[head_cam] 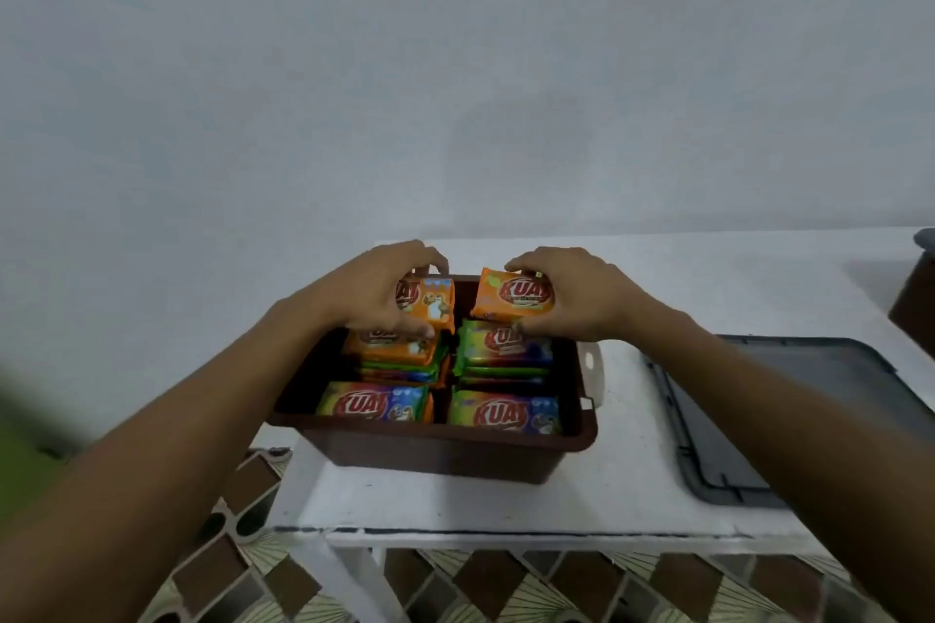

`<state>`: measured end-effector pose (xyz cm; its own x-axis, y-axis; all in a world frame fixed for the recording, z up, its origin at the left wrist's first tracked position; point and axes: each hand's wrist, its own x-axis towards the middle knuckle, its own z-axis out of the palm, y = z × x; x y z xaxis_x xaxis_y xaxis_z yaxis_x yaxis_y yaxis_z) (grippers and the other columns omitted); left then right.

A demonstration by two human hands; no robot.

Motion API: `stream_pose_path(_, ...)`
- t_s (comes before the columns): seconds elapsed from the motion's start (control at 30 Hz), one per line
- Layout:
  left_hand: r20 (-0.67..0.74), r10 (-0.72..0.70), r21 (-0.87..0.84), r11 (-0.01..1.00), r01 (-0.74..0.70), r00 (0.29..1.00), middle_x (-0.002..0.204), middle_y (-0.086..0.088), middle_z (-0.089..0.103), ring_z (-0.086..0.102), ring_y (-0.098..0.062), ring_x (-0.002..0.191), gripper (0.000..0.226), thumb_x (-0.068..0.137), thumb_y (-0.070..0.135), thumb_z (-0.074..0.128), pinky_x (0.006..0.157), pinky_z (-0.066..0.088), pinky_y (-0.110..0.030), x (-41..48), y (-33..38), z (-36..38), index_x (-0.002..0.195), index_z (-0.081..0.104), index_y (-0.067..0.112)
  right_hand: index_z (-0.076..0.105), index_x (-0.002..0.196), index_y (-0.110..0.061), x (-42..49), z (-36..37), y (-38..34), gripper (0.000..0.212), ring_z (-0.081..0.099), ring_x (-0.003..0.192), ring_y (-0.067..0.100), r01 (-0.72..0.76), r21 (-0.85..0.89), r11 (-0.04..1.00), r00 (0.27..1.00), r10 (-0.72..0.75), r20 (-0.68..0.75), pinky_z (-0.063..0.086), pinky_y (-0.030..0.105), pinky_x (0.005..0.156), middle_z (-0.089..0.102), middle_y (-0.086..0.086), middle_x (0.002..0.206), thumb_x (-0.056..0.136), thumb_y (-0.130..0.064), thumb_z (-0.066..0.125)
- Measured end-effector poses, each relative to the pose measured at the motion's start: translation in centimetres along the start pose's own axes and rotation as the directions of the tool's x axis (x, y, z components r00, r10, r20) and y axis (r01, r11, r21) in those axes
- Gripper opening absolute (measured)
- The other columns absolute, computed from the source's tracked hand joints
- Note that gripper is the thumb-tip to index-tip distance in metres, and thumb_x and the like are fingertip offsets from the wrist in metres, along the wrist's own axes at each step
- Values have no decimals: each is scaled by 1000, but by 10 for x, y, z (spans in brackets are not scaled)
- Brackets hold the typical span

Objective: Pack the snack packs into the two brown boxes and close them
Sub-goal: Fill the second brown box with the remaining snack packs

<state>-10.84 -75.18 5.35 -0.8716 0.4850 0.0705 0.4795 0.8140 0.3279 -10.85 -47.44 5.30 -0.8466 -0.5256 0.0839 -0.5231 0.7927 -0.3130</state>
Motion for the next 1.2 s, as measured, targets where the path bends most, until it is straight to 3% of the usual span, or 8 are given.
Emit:
stream_pose_path(0.2, 69, -10, 225, 974, -6, 998, 122, 12, 44, 46, -11, 111, 52, 74, 50, 75, 91, 45, -35, -23, -26, 24, 119, 57, 32, 59, 100, -28, 9, 33, -26, 28, 48, 104, 19, 24, -280, 960, 999, -11, 46, 48, 38, 81, 49, -3, 112, 79, -45, 69)
stream_pose_path(0.37, 77, -26, 287, 958, 3, 997, 125, 10, 42, 44, -10, 113, 58, 72, 46, 78, 89, 47, -34, -20, -26, 27, 121, 53, 29, 43, 95, -27, 5, 50, -28, 41, 52, 85, 15, 22, -346, 938, 999, -11, 32, 42, 27, 61, 49, -6, 101, 75, -49, 72)
stream_pose_path(0.53, 77, -59, 265, 963, 37, 995, 122, 10, 43, 44, -10, 112, 62, 71, 47, 79, 88, 49, -38, -20, -29, 32, 121, 46, 31, 39, 92, -28, 7, 52, -28, 41, 55, 80, 17, -34, -350, 936, 999, 34, -6, 41, 29, 59, 56, -5, 96, 75, -46, 72)
stream_pose_path(0.7, 11, -48, 347, 937, 42, 999, 130, 6, 37, 34, -16, 122, 69, 68, 55, 76, 96, 43, -39, -23, -27, 34, 126, 44, 34, 41, 93, -30, 6, 52, -27, 40, 55, 84, 19, -90, -298, 950, 996, 93, -5, 44, 33, 64, 56, -6, 97, 74, -46, 72)
stream_pose_path(0.87, -36, -89, 381, 920, 96, 995, 159, -4, 4, 3, -31, 145, 77, 64, 56, 79, 116, 16, -50, -25, -30, 37, 129, 41, 38, 49, 101, -28, 6, 53, -25, 46, 48, 98, 16, -101, -263, 960, 995, 90, -52, 39, 29, 69, 47, -4, 110, 70, -45, 78)
stream_pose_path(0.93, 0, -93, 425, 901, 85, 996, 158, -3, 13, 12, -29, 144, 79, 65, 58, 77, 117, 14, -48, -24, -29, 37, 131, 39, 37, 51, 105, -27, 4, 53, -24, 52, 40, 108, 18, -92, -274, 957, 994, 70, -89, 40, 31, 77, 40, -1, 118, 67, -46, 81)
stream_pose_path(1.07, -28, -90, 441, 893, 93, 996, 151, -1, 25, 22, -26, 138, 79, 66, 58, 76, 114, 20, -45, -25, -26, 36, 131, 38, 33, 52, 114, -29, 3, 53, -25, 62, 24, 134, 28, -89, -336, 938, 994, 64, -83, 35, 47, 104, 28, 4, 148, 65, -52, 81)
stream_pose_path(1.2, -45, -93, 448, 888, 104, 995, 147, -1, 29, 26, -26, 134, 77, 66, 51, 78, 112, 22, -43, -29, -21, 36, 130, 39, 31, 50, 119, -29, 3, 53, -25, 62, 25, 138, 26, -72, -374, 925, 997, 65, -31, 29, 45, 110, 30, 2, 152, 68, -53, 77)
